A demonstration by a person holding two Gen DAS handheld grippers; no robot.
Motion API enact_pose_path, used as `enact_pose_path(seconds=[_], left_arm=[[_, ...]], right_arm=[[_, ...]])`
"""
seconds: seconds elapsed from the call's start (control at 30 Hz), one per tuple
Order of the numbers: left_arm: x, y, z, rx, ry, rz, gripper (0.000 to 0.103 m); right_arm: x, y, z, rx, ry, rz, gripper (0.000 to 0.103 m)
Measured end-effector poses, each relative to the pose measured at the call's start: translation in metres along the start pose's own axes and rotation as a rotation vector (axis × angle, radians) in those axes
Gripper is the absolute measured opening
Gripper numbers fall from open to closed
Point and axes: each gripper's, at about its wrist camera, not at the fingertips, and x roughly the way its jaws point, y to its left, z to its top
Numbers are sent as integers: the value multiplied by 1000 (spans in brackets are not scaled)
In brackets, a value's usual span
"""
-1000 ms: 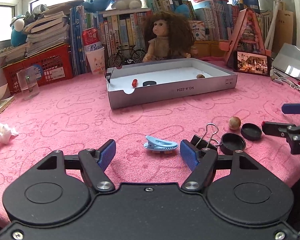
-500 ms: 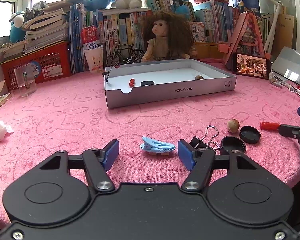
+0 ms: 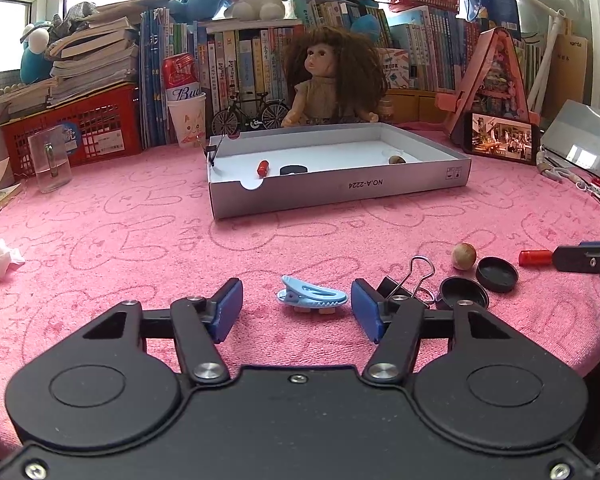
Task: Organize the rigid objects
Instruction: 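Grasp the blue hair clip with the left tool while the right tool grasps a red marker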
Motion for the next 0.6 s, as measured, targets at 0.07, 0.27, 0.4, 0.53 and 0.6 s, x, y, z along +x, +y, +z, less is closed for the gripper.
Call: enact_pose_path(seconds=[0.07,0.27,0.4,0.53,0.6], left_arm=[[0,0,0,-6,0,-1,58],[0,-2,0,-16,-7,9,56],[1,-4,0,-17,-13,16,54],[3,-5,0,-21,-8,17,53],[3,-5,0,-25,-8,17,52]], right_arm=[[4,6,-1,18,9,-5,58],[13,22,-4,49,-45,-125,68],[17,32,-7,51,-77,-169,70],[23,44,-11,8,-102,-203,70],[27,50,-14,-23,-107,-217,71]])
